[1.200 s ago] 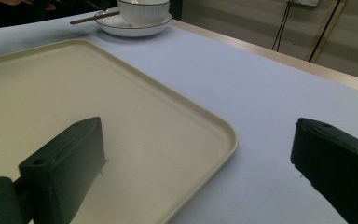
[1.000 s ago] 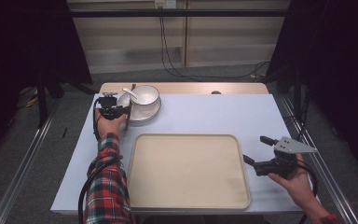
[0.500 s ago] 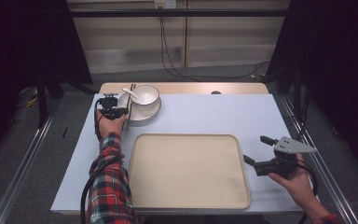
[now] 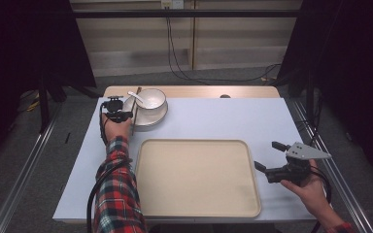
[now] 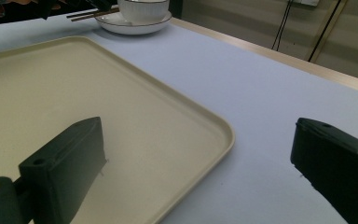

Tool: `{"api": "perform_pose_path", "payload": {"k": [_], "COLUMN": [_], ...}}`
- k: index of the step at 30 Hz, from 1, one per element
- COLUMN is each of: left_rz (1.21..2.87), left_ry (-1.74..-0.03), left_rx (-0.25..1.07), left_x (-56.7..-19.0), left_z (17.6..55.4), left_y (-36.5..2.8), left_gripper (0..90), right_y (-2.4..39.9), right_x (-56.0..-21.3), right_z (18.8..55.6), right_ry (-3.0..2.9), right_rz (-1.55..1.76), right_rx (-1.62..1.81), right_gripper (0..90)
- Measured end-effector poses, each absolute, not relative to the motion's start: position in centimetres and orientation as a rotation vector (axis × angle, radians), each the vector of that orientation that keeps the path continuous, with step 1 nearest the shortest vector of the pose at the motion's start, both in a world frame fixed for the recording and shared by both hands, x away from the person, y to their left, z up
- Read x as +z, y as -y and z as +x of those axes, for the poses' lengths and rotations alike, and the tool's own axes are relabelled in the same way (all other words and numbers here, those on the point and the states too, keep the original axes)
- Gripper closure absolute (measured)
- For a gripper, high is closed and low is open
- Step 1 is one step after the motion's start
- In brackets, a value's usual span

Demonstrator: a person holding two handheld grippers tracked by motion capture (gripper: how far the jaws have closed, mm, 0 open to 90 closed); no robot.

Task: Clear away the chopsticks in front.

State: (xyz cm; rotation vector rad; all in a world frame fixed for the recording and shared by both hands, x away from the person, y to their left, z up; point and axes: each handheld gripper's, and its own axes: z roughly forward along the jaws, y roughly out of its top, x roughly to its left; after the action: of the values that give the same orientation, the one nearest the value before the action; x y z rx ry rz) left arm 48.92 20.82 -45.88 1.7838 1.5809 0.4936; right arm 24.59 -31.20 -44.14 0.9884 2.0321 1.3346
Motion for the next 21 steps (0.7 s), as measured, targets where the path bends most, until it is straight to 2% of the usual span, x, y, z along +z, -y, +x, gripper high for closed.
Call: {"api": "perform_pose_path", "payload": {"k": [21], "left_rz": [1.815], "left_ry": [-1.685], "left_rx": [0.449], "left_x": [-44.7], "left_z": [48.3], "left_y": [-20.7], "left_gripper": [85.9], "right_y": [31.2], "right_x": [-44.1], "right_z": [24.6], "right_ry": [-2.029], "right_rz": [0.988], "right_rx": [1.330], "right_gripper": [2.8]}}
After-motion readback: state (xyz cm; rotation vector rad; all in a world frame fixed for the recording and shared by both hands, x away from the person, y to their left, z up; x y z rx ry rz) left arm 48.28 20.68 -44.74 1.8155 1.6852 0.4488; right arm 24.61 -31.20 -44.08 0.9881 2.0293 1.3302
